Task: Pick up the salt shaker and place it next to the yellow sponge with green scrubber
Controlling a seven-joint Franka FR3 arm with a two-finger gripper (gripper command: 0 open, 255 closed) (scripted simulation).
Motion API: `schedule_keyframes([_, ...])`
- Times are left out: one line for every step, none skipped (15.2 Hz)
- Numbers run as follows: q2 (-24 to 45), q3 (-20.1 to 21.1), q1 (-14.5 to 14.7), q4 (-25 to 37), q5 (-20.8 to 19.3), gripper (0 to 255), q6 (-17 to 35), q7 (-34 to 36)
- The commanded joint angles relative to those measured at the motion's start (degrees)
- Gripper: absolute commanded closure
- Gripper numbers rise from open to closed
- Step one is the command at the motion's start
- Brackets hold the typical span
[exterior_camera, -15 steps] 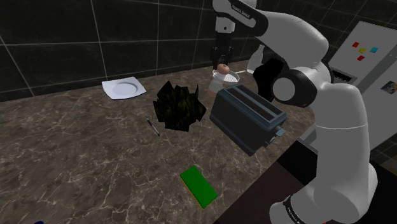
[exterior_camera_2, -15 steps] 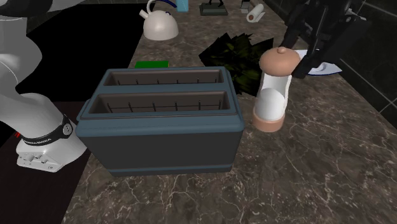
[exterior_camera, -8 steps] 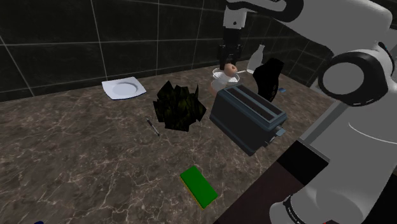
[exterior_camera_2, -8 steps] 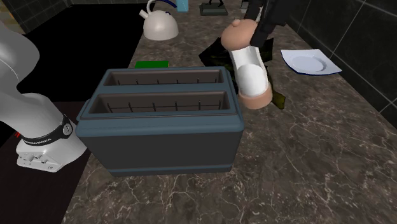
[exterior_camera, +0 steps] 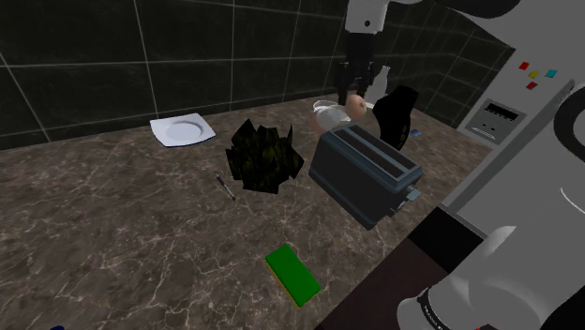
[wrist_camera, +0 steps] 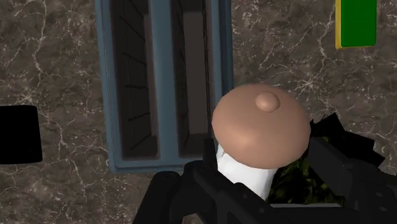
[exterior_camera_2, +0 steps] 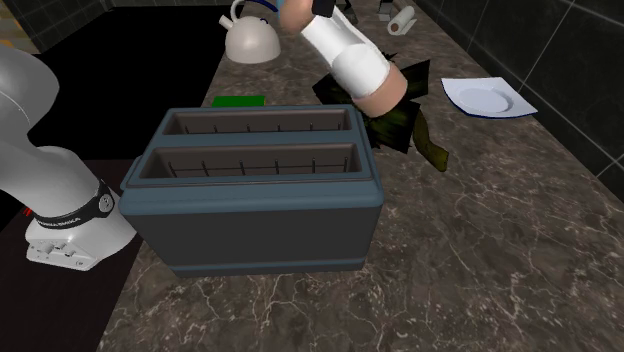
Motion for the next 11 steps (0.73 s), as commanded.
schedule_keyframes([-3.77, 0.61, 0.66, -2.92, 0.06, 255, -0.84, 1.34])
schedule_keyframes([-5.5, 0.97, 0.99, -4.15, 0.15, 255, -1.33, 2.08])
schedule_keyframes([-7.19, 1.36, 1.31, -5.28, 0.27, 255, -1.86, 2.82])
schedule_keyframes([-8.82, 1.75, 1.62, -6.33, 0.42, 255, -2.44, 3.57])
schedule_keyframes([-10.42, 2.16, 1.92, -7.28, 0.6, 255, -3.06, 4.34])
schedule_keyframes([-11.96, 2.58, 2.22, -8.14, 0.81, 255, -3.72, 5.13])
schedule_keyframes([-13.47, 3.02, 2.51, -8.93, 1.05, 255, -4.43, 5.92])
schedule_keyframes([-14.93, 3.47, 2.8, -9.62, 1.32, 255, -5.16, 6.73])
schedule_keyframes([-16.34, 3.93, 3.07, -10.24, 1.62, 255, -5.93, 7.56])
schedule_keyframes([-17.72, 4.4, 3.36, -10.78, 1.95, 255, -6.73, 8.4])
schedule_keyframes([-19.04, 4.88, 3.62, -11.24, 2.32, 255, -7.56, 9.26])
